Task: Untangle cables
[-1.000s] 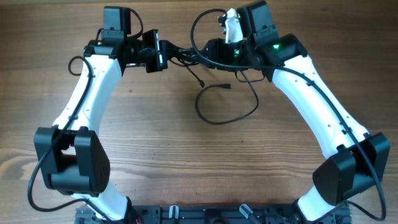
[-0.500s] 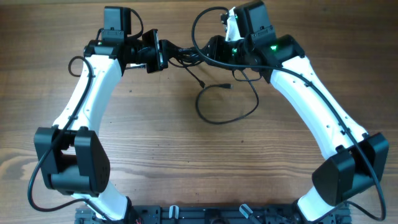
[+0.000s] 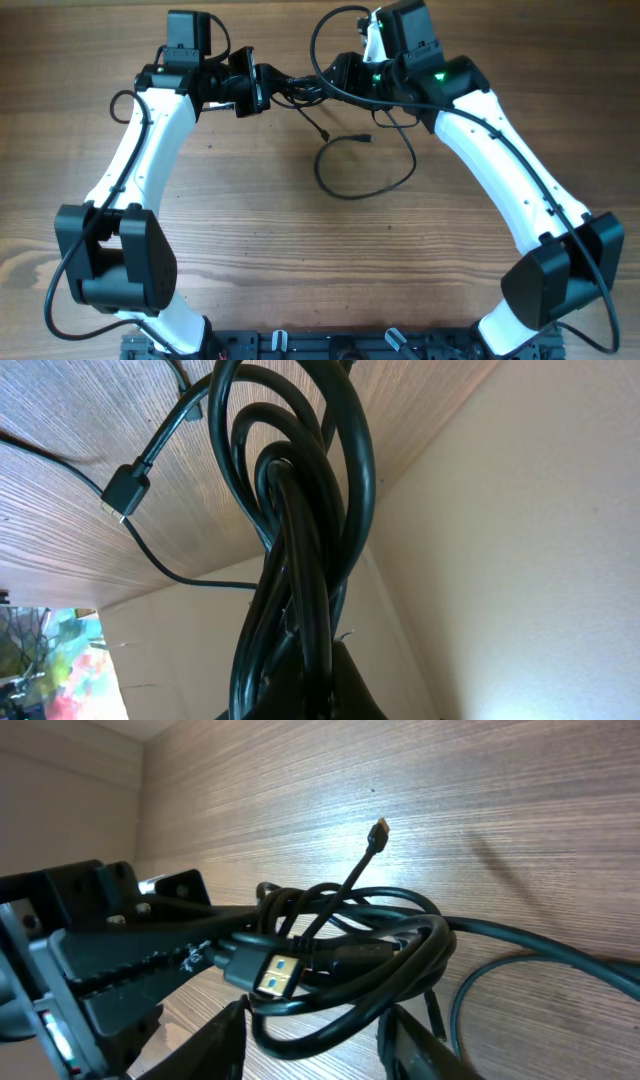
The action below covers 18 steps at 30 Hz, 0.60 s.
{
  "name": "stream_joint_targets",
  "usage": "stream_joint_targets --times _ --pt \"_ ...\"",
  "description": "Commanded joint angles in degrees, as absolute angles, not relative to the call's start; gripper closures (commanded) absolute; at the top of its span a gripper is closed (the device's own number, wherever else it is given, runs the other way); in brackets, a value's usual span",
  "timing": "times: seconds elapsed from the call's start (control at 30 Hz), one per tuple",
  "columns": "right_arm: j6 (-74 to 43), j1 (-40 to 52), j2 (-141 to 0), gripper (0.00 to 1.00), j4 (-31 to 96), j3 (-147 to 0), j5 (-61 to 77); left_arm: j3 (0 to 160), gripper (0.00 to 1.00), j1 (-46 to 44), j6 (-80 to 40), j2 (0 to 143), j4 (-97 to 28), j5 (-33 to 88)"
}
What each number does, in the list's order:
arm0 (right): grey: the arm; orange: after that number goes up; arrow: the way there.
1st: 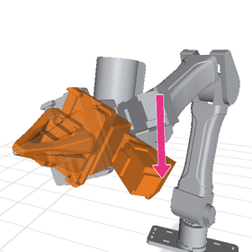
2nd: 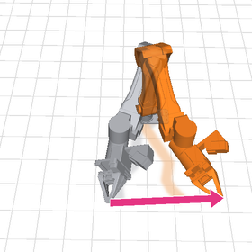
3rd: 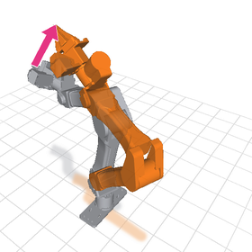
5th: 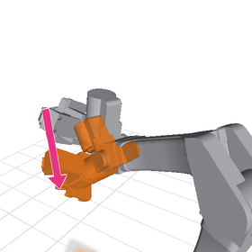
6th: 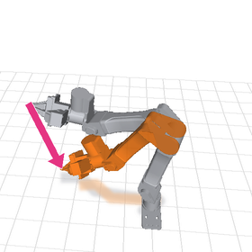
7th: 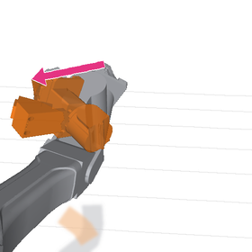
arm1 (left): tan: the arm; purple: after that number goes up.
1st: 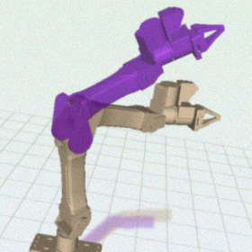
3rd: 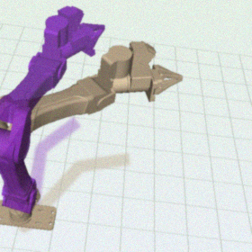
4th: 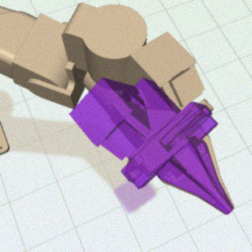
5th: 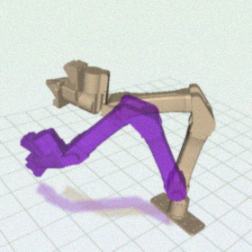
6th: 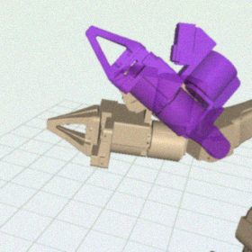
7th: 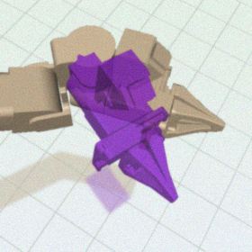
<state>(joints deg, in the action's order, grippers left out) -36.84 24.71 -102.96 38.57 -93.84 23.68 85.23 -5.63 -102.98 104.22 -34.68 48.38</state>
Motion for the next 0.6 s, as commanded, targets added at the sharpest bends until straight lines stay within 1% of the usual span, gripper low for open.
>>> stream_joint_targets --times 0.0,0.13,0.3,0.43,0.5,0.53,0.57 --pt "-37.52 25.43 -106.41 0.59 38.61 -94.0 23.79 85.62 0.96 -5.8 -103.98 103.5 -34.48 48.95" --pt "-37.5 25.54 -107.48 0.65 38.7 -94.0 25.56 85.62 0.96 -5.78 -103.98 103.5 -34.46 48.8" --pt "-37.45 25.54 -107.46 0.75 40.12 -94.0 25.54 85.62 0.96 -5.78 -103.98 103.5 -34.48 48.1" --pt "-37.41 25.54 -107.46 0.85 41.19 -94.0 25.54 85.62 0.96 -5.78 -103.98 103.5 -34.48 47.81" --pt "-36.97 25.54 -107.46 0.91 41.19 -94.0 25.58 85.62 0.96 -5.78 -103.98 103.5 -34.48 47.62" --pt "-36.36 25.54 -107.46 0.95 41.19 -94.0 25.63 85.62 0.96 -5.78 -103.96 103.5 -34.48 47.53" --pt "-35.48 25.54 -107.37 0.96 41.21 -94.0 25.98 85.62 0.96 -5.78 -103.96 103.5 -34.48 47.37"
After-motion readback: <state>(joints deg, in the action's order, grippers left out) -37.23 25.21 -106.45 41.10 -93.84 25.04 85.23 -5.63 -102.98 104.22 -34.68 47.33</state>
